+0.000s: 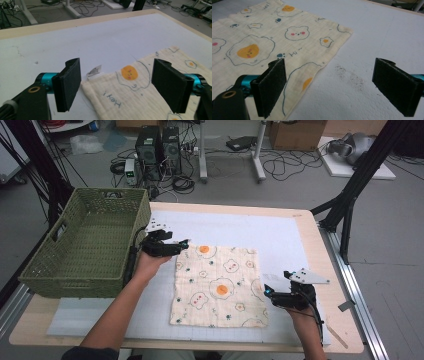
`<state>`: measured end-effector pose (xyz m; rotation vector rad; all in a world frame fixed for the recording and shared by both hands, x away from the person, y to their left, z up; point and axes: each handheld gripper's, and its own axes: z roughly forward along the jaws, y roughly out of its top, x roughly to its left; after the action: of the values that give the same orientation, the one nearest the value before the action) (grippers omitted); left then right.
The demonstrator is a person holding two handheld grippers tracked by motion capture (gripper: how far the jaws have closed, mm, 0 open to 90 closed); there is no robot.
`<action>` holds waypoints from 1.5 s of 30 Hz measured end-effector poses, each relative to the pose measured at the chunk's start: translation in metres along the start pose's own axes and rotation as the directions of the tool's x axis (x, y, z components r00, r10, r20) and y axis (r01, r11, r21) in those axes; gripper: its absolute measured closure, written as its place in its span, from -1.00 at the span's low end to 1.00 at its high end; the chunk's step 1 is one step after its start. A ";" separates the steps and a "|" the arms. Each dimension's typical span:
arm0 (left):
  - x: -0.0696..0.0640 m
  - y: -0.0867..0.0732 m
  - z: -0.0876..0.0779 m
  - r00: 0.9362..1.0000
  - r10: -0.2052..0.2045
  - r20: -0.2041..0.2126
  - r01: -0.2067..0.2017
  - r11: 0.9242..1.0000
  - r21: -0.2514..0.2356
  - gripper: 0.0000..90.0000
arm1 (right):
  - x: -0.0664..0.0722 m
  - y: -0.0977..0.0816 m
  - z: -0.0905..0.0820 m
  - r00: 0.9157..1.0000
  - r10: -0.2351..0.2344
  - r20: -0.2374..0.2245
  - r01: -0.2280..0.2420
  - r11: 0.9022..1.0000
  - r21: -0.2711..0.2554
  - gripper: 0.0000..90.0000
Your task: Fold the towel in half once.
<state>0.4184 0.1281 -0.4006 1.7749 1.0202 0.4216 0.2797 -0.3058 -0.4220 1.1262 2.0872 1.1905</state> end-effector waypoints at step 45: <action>0.006 -0.022 0.043 0.996 0.092 -0.005 -0.090 0.980 0.180 0.87 | -0.023 0.040 0.065 0.999 0.026 0.026 -0.028 0.995 0.092 -0.75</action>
<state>0.4410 0.1108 -0.4397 1.9883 1.0153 0.4088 0.3561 -0.2842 -0.4201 1.2080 2.1337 1.0966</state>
